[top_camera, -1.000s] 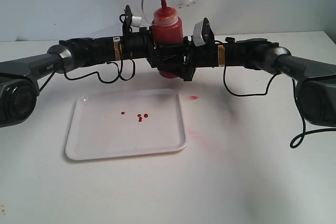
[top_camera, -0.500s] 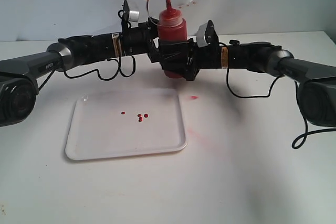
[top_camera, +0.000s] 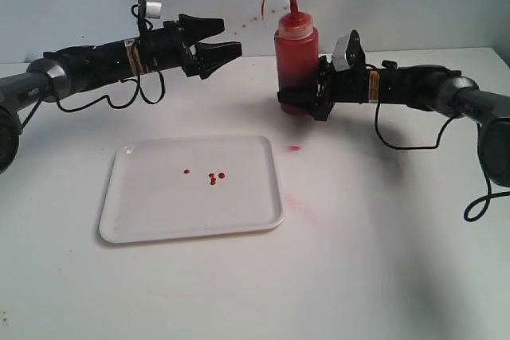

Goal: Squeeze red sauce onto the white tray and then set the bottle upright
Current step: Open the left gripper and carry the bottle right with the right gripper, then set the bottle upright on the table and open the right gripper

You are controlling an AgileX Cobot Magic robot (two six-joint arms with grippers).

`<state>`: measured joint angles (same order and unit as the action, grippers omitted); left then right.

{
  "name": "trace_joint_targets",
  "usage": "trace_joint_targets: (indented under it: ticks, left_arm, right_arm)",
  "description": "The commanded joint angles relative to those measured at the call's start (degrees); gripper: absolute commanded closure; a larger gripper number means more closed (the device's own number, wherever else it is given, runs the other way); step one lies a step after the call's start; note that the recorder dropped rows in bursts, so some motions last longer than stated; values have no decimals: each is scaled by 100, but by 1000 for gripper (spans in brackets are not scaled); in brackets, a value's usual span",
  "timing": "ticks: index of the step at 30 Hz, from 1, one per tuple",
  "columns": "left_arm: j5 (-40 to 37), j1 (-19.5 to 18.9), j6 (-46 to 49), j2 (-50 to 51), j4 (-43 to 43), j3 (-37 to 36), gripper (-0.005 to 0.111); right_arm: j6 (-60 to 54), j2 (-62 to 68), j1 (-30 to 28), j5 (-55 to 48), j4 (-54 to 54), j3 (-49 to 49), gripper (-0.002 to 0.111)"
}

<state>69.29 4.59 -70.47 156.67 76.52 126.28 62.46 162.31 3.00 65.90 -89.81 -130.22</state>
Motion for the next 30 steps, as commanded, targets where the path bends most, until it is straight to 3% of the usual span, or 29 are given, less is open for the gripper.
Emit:
trace_joint_targets:
  ticks: [1, 12, 15, 17, 18, 20, 30]
  left_arm:
    - [67, -170, -280, -74, -30, 52, 2]
    - [67, -279, -294, -74, 117, 52, 2]
    - [67, -279, -294, -74, 117, 52, 2]
    - [67, -279, -294, -74, 117, 52, 2]
    - [67, -279, -294, -74, 117, 52, 2]
    - [67, -279, -294, -74, 117, 52, 2]
    - [67, -278, -284, -74, 204, 52, 2]
  right_arm:
    - [-53, 181, -29, 286, 724, -25, 108]
    - [-103, 409, -8, 286, 775, -25, 106]
    - [-117, 409, -8, 393, 607, -25, 90]
    - [-353, 409, -8, 406, 607, -25, 68]
    - [-590, 409, -8, 406, 607, -25, 41]
    - [-654, 384, -8, 406, 617, -25, 4]
    - [-236, -363, -8, 406, 837, -25, 3]
